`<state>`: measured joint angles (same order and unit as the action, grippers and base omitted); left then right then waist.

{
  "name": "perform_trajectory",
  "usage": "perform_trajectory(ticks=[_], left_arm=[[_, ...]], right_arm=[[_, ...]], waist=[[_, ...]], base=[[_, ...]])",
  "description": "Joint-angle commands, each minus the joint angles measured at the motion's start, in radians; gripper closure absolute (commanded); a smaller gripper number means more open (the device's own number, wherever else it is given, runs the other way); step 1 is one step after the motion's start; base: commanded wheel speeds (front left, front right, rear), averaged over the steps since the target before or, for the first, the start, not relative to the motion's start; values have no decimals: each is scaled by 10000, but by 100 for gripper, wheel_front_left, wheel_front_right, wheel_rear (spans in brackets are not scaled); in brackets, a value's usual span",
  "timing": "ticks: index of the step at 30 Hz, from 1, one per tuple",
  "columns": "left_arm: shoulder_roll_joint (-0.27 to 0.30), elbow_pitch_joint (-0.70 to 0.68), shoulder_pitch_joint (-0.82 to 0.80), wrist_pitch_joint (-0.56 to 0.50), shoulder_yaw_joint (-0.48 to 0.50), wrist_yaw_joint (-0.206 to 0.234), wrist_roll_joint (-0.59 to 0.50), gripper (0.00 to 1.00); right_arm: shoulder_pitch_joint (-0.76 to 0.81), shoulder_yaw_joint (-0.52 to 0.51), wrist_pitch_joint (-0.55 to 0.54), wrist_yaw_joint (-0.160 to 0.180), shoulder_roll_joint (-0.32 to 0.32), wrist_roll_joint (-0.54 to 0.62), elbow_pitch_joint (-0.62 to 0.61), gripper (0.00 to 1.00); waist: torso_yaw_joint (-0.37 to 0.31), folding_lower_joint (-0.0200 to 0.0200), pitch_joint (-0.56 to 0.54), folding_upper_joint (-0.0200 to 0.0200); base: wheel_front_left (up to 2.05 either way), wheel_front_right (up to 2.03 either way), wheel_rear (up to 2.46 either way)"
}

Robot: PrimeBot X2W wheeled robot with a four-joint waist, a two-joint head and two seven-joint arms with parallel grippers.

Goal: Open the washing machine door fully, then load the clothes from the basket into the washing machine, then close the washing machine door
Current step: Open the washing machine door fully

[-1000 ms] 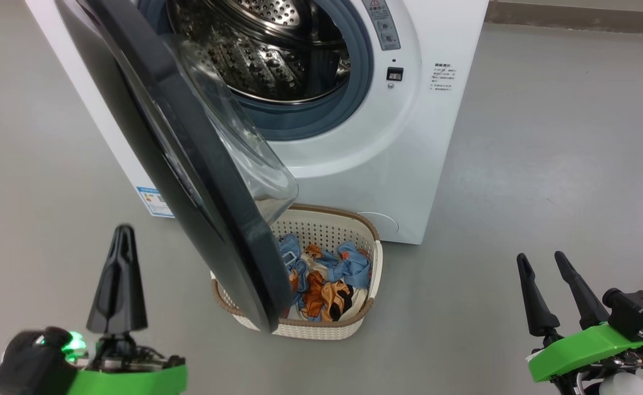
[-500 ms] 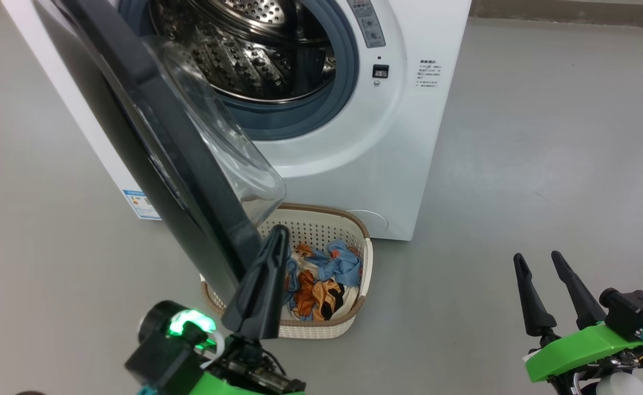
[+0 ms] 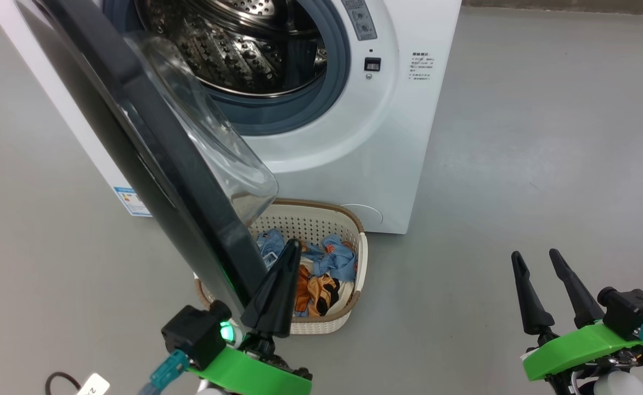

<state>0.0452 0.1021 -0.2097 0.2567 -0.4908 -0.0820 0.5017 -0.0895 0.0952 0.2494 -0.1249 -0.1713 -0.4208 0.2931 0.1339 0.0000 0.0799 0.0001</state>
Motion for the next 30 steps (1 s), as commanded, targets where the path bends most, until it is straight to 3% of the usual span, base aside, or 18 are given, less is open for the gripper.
perform_trajectory(ticks=[1, 30], left_arm=[[51, 101, -421, 51, 318, 75, 116, 100], [51, 1350, -380, 51, 1211, 2, 306, 100]], right_arm=[[-270, 207, 124, -58, -114, 147, -280, 0], [-246, 96, 124, -58, -181, 195, -415, 0]], waist=[[3, 0, -13, -1], [243, 0, -76, -1]], base=[[0, 0, 0], [0, 0, 0]])
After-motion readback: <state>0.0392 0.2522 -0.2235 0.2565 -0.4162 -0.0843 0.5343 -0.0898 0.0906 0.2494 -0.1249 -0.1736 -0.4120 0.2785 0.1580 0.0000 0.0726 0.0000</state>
